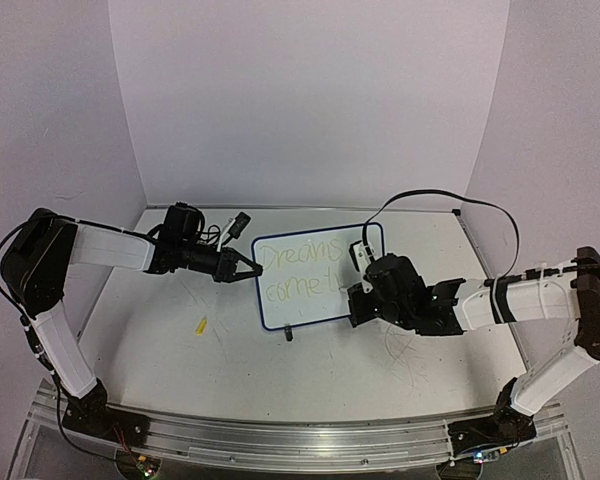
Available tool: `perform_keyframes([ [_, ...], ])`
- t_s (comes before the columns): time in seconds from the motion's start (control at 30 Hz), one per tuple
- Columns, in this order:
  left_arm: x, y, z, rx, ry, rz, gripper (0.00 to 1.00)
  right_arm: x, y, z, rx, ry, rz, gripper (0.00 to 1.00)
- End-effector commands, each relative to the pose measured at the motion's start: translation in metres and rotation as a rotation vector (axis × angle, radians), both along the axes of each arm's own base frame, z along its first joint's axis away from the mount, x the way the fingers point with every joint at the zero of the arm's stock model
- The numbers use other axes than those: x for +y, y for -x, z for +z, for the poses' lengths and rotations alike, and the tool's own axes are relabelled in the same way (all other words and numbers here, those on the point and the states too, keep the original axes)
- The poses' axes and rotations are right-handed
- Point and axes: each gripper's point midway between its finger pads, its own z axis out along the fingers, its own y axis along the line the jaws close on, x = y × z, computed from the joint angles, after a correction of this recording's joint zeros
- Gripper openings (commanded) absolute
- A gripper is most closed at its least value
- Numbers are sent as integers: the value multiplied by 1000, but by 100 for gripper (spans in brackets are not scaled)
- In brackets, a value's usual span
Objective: Write a sentence on the whiteboard
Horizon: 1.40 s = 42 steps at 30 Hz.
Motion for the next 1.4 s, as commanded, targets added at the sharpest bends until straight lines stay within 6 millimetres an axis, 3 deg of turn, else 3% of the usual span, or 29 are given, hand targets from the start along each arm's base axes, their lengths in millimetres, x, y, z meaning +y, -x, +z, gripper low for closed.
perform_keyframes([
  [0.0,-3,-6,-7,-32,-40,7,0,6,-14,27,-74,-28,-25,0],
  [0.3,-3,-6,-7,-33,-41,9,0,4,-30,39,-114,-17,-47,0],
  [0.57,-3,-6,-8,-30,-42,8,0,-13,-38,51,-150,-28,-137,0],
  [0.7,-3,-6,-8,-29,-42,7,0,-26,-25,68,-164,-86,-133,0],
  [0.8,-3,-6,-8,-28,-41,6,0,-13,5,84,-164,-189,57,0],
  [0.87,-4,-7,-8,-28,-40,5,0,-21,10,80,-162,-184,61,0],
  [0.93,-4,-6,-8,-27,-39,4,0,-27,4,66,-132,-136,33,0],
  [1.0,-4,-6,-9,-26,-40,5,0,-18,-1,56,-98,-107,51,0],
  [1.1,-4,-7,-9,-29,-44,8,0,-8,-8,52,-95,-109,56,0],
  [1.37,-3,-7,-10,-33,-51,15,0,-10,-19,51,-119,-89,7,0],
])
